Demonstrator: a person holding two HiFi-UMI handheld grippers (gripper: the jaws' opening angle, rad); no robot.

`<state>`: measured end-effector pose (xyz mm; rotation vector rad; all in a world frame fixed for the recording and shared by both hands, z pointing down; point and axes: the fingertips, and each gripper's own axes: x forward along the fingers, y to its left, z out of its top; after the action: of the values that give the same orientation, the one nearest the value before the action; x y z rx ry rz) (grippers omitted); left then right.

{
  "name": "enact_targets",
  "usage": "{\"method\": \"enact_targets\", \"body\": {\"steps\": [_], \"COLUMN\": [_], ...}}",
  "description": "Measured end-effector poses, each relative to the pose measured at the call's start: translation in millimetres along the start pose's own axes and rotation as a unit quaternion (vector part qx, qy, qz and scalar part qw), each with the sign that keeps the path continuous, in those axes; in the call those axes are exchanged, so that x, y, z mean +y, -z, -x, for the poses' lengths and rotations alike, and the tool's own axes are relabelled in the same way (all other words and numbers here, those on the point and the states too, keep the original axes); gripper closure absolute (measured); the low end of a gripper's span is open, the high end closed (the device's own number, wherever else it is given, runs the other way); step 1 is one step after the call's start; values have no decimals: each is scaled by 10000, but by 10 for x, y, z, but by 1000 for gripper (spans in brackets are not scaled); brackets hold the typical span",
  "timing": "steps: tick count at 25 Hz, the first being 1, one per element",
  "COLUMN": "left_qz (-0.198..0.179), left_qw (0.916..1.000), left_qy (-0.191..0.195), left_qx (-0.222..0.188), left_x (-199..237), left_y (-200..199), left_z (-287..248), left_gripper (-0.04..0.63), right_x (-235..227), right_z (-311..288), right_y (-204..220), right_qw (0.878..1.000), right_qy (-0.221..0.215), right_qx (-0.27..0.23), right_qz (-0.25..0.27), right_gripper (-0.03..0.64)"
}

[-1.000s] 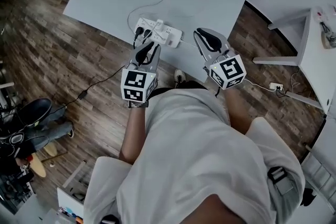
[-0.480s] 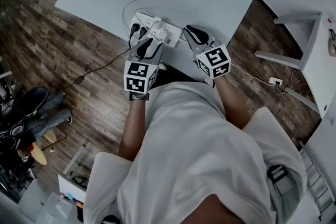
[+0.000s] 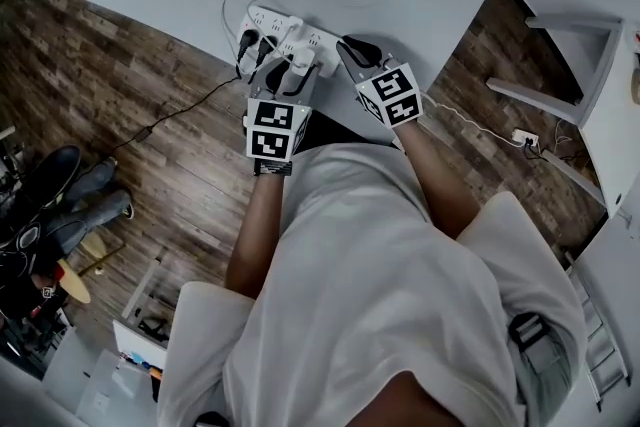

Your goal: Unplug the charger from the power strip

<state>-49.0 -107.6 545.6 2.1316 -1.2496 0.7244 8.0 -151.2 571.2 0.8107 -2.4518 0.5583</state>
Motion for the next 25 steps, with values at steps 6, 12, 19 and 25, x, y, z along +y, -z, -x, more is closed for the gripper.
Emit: {"method": "enact_targets", "body": {"steps": [6,12,19,25], "left_qz": [-2,200,21,-451], "left_qw": [10000,9992,9982,9966], "left_qy": [-86,-217,-481,-675], "left_qx": [-19,-278,-364,-159], "left_x": [22,37,26,14], "left_y": [83,46,17,10], "left_z": [-137,-195,-167,-182], "left_gripper": [417,435,448,453], "right_x": [-61,-71,-52,-49], "right_z": [-133,-121,-99,-116], "right_y": [227,248,248,241], "right_qw": [9985,9985,9981,9979], "right_qy": [191,124,-8,91], "right_qx": [466,519,609,623], "right_qz": [211,114,112,128], "right_gripper": [571,571,568,569]}}
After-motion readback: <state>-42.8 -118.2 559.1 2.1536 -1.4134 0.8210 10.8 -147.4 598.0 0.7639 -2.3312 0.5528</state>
